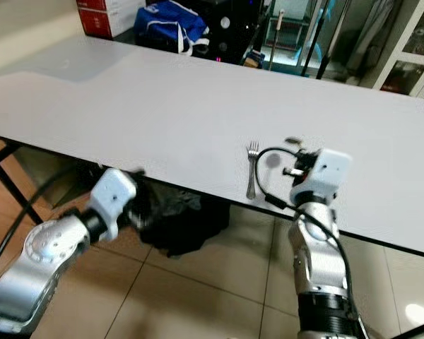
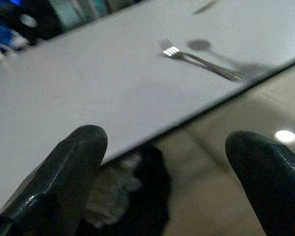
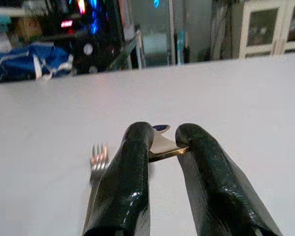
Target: Setting the table
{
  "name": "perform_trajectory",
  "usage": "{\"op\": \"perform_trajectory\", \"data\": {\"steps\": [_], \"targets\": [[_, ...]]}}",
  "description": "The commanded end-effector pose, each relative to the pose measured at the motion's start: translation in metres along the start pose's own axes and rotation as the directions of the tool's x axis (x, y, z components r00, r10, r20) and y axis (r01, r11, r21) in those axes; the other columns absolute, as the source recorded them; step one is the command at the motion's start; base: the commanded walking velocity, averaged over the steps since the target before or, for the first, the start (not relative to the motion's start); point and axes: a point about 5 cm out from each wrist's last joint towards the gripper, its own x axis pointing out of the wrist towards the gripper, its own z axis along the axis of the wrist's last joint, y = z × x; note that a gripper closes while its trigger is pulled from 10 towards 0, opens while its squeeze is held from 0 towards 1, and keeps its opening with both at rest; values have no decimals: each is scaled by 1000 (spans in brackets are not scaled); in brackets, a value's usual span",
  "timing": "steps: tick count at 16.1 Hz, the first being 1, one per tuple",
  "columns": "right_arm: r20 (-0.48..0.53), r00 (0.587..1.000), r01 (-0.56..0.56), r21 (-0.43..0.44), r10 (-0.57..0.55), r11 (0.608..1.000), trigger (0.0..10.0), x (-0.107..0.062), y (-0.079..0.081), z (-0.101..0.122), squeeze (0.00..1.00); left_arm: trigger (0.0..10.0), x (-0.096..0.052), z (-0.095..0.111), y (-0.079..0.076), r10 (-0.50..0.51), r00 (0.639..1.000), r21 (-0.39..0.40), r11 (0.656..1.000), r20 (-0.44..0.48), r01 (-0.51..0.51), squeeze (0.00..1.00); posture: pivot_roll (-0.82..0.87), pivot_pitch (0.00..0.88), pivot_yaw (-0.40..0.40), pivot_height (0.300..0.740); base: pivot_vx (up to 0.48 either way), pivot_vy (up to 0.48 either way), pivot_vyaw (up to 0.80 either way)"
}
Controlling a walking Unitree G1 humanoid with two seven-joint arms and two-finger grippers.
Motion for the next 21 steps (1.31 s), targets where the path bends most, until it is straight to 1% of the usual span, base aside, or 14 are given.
{"op": "perform_trajectory", "data": {"steps": [1,5,7,10,11,13,14,15,17,21], "targets": [[-28,999,-32,-19,31,999,10000,4,9,-3,0,10000,-1,5,-4,-41,999,2,999,13,41,471,-8,0,-37,740,0,0,0],[-53,997,-63,-53,60,997,10000,12,18,-15,0,10000,-3,5,0,-39,999,5,999,0,39,471,8,0,-40,740,0,0,0],[-61,996,-66,-75,62,995,10000,13,18,-18,0,10000,-6,4,2,-35,999,0,999,-5,35,471,11,0,-44,740,0,0,0],[-76,995,-67,-83,61,994,10000,12,16,-22,0,10000,-7,3,0,-44,999,-2,999,-8,44,471,11,0,-44,740,0,0,0],[-104,993,-69,-105,58,992,10000,9,14,-30,0,10000,-9,2,-2,-56,998,-3,998,-17,56,471,10,0,-44,740,0,0,0],[-143,988,-78,-131,59,988,10000,7,12,-38,0,10000,-11,1,-2,-58,998,-3,998,-23,58,467,11,0,-45,740,0,0,0],[-206,976,-102,-122,75,987,10000,4,12,-49,0,10000,-12,0,-2,-59,998,-1,998,-27,59,471,10,0,-45,740,0,0,0],[-232,969,-110,-125,78,986,10000,3,13,-53,0,10000,-12,0,-2,-59,998,-1,998,-28,59,467,10,0,-45,740,0,0,0],[-261,963,-104,-147,63,984,10000,1,11,-58,0,10000,-12,1,-3,-61,998,-2,998,-27,61,467,12,0,-47,740,0,0,0],[-301,953,-72,-151,23,986,10000,2,4,-64,0,10000,-13,0,-6,-77,997,-9,997,-30,76,471,12,0,-48,740,0,0,0]]}}
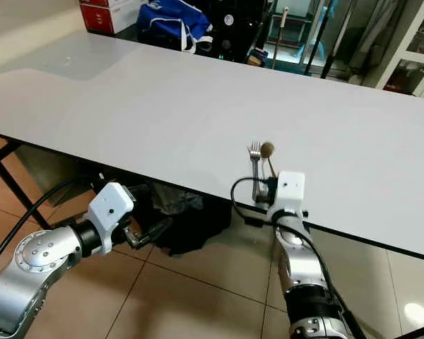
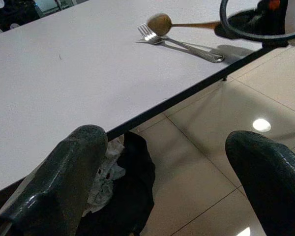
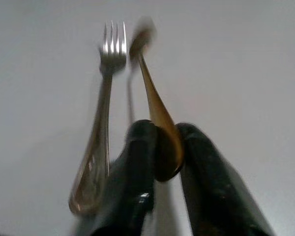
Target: Setting the table
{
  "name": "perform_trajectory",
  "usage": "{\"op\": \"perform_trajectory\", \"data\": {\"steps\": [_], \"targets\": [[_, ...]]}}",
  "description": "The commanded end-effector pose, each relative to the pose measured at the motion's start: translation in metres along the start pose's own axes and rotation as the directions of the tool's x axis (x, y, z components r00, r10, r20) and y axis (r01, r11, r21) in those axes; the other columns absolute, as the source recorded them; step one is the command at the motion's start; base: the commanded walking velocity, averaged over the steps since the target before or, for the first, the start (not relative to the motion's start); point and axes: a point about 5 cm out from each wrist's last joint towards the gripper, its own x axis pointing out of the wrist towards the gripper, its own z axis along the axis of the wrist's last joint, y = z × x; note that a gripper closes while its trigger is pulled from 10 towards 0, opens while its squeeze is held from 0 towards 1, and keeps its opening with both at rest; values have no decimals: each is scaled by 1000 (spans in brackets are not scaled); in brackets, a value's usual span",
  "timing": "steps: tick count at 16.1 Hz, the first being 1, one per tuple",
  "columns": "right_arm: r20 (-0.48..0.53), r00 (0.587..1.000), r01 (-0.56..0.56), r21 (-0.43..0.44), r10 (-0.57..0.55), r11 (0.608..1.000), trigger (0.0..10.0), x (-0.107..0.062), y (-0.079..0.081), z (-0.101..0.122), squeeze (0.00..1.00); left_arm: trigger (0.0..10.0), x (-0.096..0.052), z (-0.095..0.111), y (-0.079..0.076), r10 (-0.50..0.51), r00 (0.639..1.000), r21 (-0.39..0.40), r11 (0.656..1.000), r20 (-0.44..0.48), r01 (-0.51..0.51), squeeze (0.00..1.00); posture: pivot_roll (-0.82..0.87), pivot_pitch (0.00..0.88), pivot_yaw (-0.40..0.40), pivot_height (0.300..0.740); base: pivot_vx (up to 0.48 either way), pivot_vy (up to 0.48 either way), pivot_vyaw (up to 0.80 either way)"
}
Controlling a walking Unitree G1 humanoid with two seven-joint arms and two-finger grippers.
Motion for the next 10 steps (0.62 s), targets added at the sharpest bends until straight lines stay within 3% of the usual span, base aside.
{"op": "perform_trajectory", "data": {"steps": [1,6,8,10], "targets": [[-25,999,30,1,-30,1000,10000,1,-7,-2,0,10000,-2,2,-2,-16,1000,1,1000,4,16,467,13,0,-48,740,0,0,0],[-101,994,50,30,-47,998,10000,1,-10,-12,0,10000,0,3,-2,-26,1000,4,1000,5,26,463,11,0,-45,740,0,0,0],[-63,996,70,55,-67,996,10000,2,-13,-5,0,10000,0,3,-1,-27,1000,5,1000,5,27,463,10,0,-43,740,0,0,0],[76,995,62,103,-70,993,10000,3,-15,17,0,10000,1,6,4,21,999,29,999,27,-22,467,10,0,-43,740,0,0,0]]}}
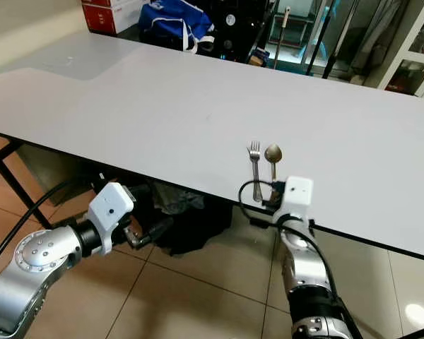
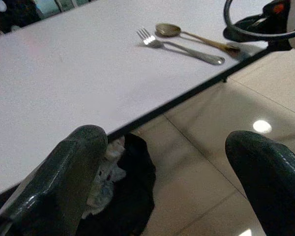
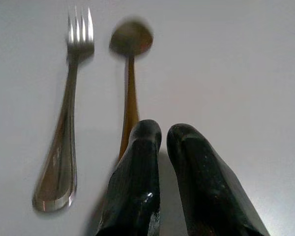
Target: Setting the table
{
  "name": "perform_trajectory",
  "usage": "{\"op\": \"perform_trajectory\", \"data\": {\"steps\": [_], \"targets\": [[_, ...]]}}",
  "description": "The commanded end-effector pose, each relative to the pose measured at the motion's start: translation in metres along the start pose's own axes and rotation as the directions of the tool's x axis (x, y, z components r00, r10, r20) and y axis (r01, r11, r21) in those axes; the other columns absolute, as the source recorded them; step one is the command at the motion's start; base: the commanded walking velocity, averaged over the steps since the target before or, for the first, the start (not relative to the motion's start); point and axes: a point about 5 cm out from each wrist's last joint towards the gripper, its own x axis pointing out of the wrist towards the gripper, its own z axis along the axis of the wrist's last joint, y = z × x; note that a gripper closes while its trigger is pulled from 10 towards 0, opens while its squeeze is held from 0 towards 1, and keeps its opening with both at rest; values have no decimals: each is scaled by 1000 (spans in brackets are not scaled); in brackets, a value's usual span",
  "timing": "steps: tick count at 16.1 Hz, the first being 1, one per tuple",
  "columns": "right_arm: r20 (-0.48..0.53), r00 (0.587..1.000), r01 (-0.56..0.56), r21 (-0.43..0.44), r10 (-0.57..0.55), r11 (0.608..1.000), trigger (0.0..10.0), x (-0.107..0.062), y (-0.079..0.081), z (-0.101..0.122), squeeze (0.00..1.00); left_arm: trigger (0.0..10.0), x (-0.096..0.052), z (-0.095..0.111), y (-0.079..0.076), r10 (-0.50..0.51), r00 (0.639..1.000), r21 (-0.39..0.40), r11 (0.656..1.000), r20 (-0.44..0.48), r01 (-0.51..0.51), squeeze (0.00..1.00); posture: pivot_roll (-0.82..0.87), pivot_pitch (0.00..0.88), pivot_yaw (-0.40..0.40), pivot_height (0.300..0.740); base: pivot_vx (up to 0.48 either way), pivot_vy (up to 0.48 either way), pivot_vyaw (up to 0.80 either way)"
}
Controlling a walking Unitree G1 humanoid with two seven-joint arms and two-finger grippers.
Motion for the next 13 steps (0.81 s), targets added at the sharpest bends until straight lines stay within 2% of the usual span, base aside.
{"op": "perform_trajectory", "data": {"steps": [1,2,3,4,5,6,7,8,11,13], "targets": [[155,987,-44,54,35,998,10000,2,3,32,0,10000,2,6,9,73,997,32,997,19,-74,463,10,0,-43,740,0,0,0],[241,967,-104,62,86,993,10000,-1,8,48,0,10000,4,9,16,137,990,24,990,39,-138,467,10,0,-43,740,0,0,0],[313,938,-161,17,148,987,10000,-8,20,64,0,10000,8,14,28,255,966,15,967,46,-255,455,5,0,-36,740,0,0,0],[309,938,-167,0,159,986,10000,-11,28,69,0,10000,13,16,39,367,929,24,930,47,-368,459,1,0,-36,740,0,480,0],[301,941,-161,1,153,987,10000,-11,29,69,0,10000,14,16,42,391,919,28,919,50,-393,459,0,0,-37,740,0,480,0],[314,937,-172,37,152,985,10000,-14,34,73,0,10000,15,19,48,446,893,52,892,67,-450,439,0,0,-37,740,0,480,-800],[323,935,-178,64,148,982,10000,-20,41,77,0,10000,16,26,57,523,847,22,850,96,-527,63,-6,0,-34,740,0,480,-800],[323,934,-180,66,149,982,10000,-21,43,77,0,10000,17,26,58,531,841,19,844,99,-535,0,-9,0,-30,740,0,480,-800],[314,932,-206,50,180,977,10000,-22,52,80,0,10000,19,23,56,528,844,38,845,91,-533,0,-8,0,-38,740,0,480,-800],[310,927,-234,45,209,971,10000,-20,59,84,0,10000,14,19,56,558,826,34,827,80,-562,0,3,0,-55,740,0,480,-800]]}}
